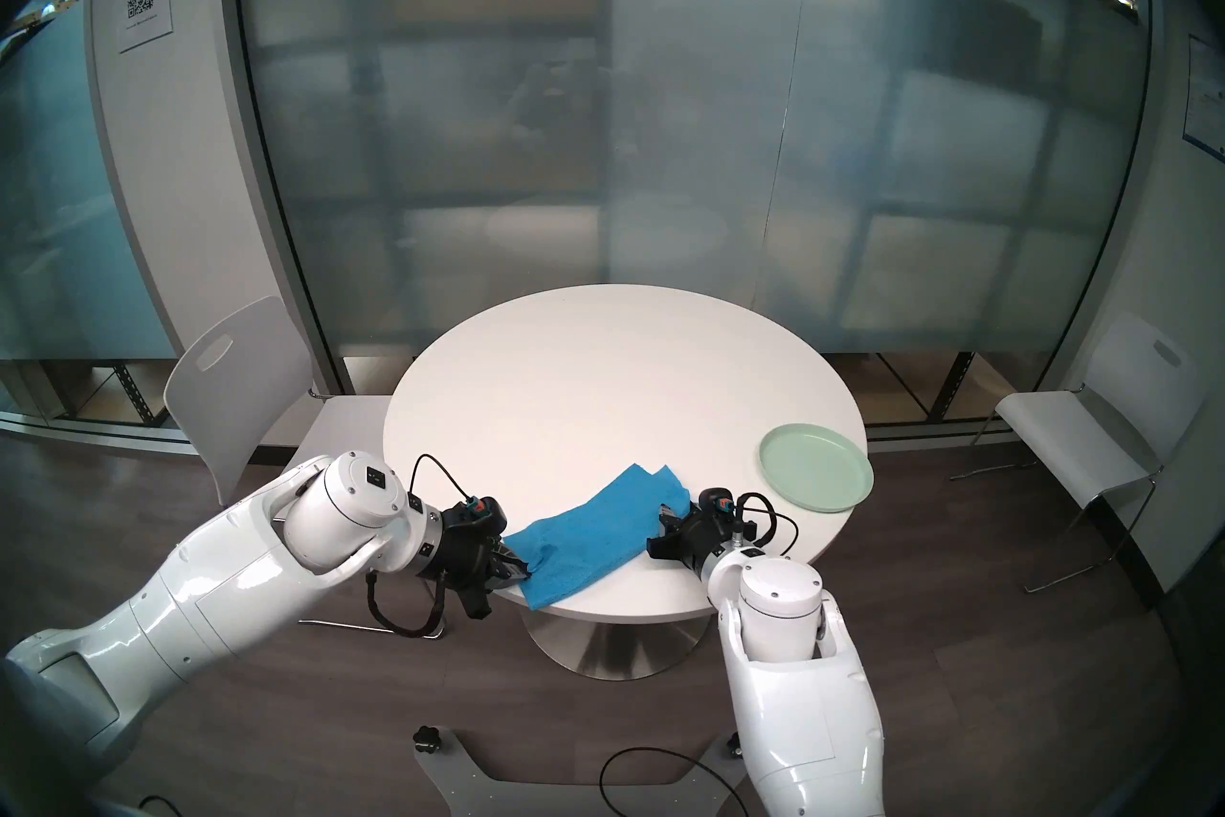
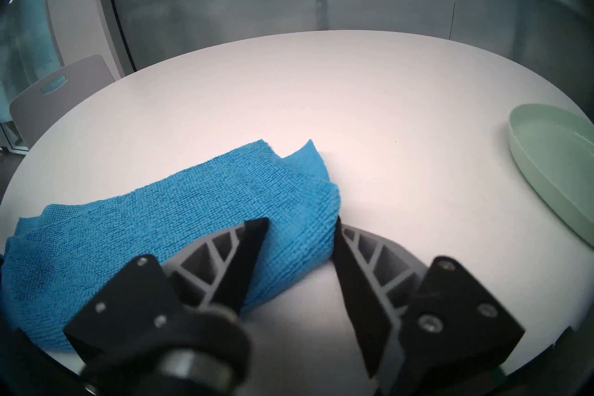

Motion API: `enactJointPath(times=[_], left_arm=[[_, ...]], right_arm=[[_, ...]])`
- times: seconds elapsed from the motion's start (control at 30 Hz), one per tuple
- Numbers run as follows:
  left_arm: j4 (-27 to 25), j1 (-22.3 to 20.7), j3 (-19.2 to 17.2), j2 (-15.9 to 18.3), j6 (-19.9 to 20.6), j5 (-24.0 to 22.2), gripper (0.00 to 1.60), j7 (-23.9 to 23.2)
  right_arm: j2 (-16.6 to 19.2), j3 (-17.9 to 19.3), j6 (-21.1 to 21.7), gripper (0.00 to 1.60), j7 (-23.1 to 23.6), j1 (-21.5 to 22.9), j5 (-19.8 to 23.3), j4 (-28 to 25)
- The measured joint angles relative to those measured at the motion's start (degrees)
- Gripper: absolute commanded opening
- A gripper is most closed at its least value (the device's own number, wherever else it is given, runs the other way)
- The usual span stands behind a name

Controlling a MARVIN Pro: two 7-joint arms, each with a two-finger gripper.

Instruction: Fold the napkin in half twice and place it beside the plate

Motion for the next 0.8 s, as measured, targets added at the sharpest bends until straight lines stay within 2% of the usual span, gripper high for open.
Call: enactJointPath(times=[0.17,0.33,0.8], left_arm=[[0.0,-0.1,0.1,0.0,0.0,0.0,0.49,0.0],[0.0,-0.3,0.3,0.0,0.0,0.0,0.5,0.0],[1.0,-2.1,2.1,-1.1,-0.2,1.0,0.5,-0.9]], right_arm=[[-0.2,0.2,-0.4,0.67,0.1,-0.2,0.1,-0.2],[-0.2,1.2,-1.1,0.68,0.5,-1.1,0.5,-1.6],[-0.7,1.5,-2.3,0.63,2.6,-6.7,1.9,-10.5]])
